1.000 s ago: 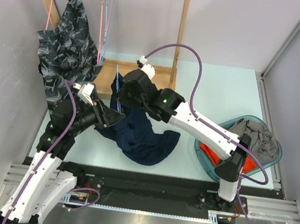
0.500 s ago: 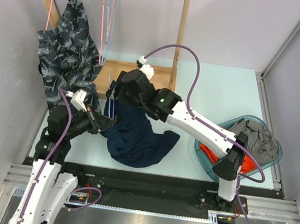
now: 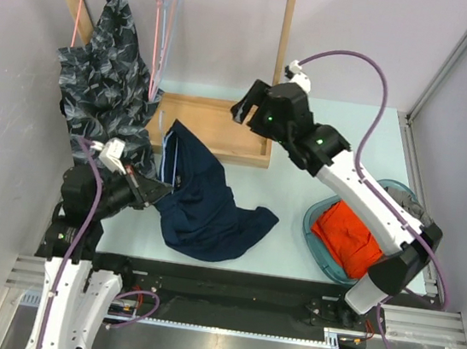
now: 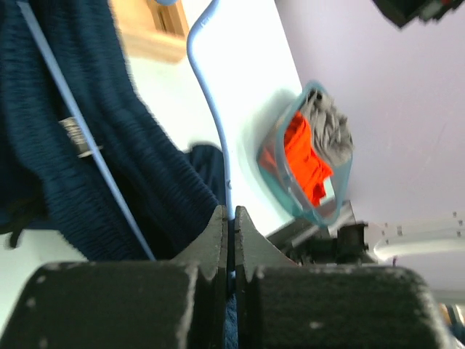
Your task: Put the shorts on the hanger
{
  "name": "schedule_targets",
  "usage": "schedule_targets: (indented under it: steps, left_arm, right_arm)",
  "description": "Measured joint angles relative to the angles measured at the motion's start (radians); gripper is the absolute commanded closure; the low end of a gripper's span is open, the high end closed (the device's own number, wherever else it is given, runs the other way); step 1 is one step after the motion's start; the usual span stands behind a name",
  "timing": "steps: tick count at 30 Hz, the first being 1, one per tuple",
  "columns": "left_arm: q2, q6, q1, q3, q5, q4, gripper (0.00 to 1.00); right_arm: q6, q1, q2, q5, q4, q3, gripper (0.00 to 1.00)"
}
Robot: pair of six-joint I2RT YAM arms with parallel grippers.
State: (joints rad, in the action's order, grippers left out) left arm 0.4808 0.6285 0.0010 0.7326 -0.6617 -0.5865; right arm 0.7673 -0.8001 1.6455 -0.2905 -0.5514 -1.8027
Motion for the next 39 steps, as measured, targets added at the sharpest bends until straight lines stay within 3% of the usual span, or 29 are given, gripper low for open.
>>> schedule_targets:
  steps: [8, 17, 39]
  left_arm:
    - [-0.019, 0.029, 0.177, 0.082, -0.034, -0.029, 1.00]
    - [0.216, 0.130, 0.371, 0.195, -0.227, 0.053, 1.00]
    - [0.857, -0.240, 0.506, 1.058, -0.372, -0.225, 1.00]
  right_arm:
    - [-0.038, 0.092, -0.067, 0.038, 0.021, 0.059, 0.20]
    - [-0.045, 0.098, -0.067, 0.091, 0.031, 0.071, 0.21]
    - [-0.045, 0.153, -0.120, 0.136, 0.064, 0.107, 0.21]
